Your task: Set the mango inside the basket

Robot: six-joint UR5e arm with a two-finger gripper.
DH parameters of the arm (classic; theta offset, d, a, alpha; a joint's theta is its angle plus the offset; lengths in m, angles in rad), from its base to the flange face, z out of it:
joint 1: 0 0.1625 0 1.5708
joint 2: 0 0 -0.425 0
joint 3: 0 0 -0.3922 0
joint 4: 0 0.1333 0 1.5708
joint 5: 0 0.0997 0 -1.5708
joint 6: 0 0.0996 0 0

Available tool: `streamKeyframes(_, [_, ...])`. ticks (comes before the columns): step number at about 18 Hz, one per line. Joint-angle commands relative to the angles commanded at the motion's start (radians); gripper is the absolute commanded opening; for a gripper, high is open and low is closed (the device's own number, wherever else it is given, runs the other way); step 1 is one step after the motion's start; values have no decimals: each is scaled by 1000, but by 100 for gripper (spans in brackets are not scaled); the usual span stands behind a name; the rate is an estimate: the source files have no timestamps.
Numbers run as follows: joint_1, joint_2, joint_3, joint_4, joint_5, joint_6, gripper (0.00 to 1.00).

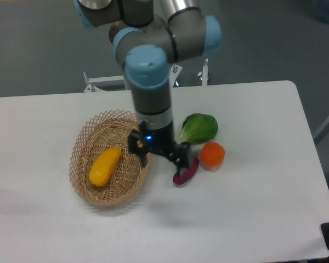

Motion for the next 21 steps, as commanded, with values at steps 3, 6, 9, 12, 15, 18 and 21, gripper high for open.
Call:
streamKeyframes(3, [81, 20, 43, -100, -64, 86, 100])
streamKeyframes(6, [123, 23, 74, -170, -78, 190, 100])
streamKeyframes(9, [135, 25, 83, -189, -75, 203, 100])
streamKeyframes(12, [149, 25, 86, -187, -77, 229, 100])
streamKeyframes(15, [155, 25, 92, -189, -77, 235, 100])
streamKeyframes(18, [157, 23, 92, -187, -77, 237, 100])
streamKeyframes(21, [158, 23, 92, -187, -77, 237, 100])
